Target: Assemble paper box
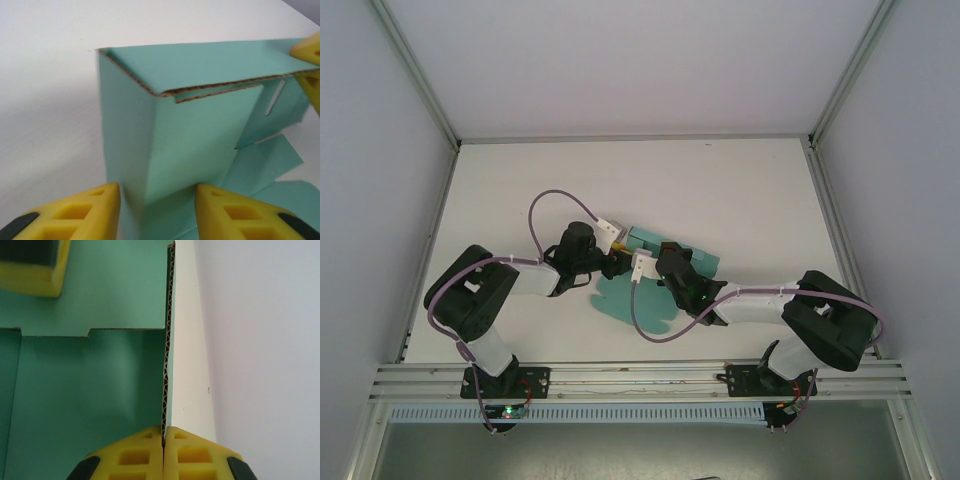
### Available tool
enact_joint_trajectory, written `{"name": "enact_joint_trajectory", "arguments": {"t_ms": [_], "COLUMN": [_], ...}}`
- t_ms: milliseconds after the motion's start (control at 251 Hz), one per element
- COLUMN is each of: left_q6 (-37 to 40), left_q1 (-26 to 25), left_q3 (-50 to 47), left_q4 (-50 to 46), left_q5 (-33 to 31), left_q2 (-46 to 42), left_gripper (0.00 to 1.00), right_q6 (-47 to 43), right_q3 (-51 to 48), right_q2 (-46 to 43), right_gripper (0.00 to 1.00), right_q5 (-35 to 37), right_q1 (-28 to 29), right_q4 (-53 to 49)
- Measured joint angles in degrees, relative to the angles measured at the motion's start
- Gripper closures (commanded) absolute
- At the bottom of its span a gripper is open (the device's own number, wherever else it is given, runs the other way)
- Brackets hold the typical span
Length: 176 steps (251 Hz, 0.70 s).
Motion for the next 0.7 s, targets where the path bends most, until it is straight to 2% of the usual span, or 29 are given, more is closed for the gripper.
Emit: {"name": "enact_joint_trajectory", "arguments": {"t_ms": [156,259,351,491,702], "left_q6": [-0.07,-0.04,-0.09,-0.52,-4.76], "left_q1": [0.09,0.15,0.59,1.40,3.58], "left_q3": [-0.68,-3.28,-4.76,-5.79,-9.86], "left_q4": [-1.46,-1.44,-1.46,-1.46,-1.42], "left_q5": [1.25,0.31,-0.68,-3.91,-12.15], "left_q2": [-2.32,-6.29,-9.16,-12.02,-17.99], "left_gripper": [0.54,0.48,0.48,0.48,0.38], "right_q6": [-0.66,-2.36,-4.76,-8.55,-15.19], "right_q3": [-1.75,-3.30,-3.50,-3.19,-1.01], "right_q2": [-0.22,-1.01,-1.18,-1.51,-1.75], "right_gripper": [1.00,1.00,1.00,1.00,1.00], "right_q5": [-0.15,-0.68,-1.55,-2.73,-4.66], "right_q1": [0.11,0.37,0.37,-0.20,-2.95], "right_q4": [1.64,3.34,4.26,4.61,7.39]}}
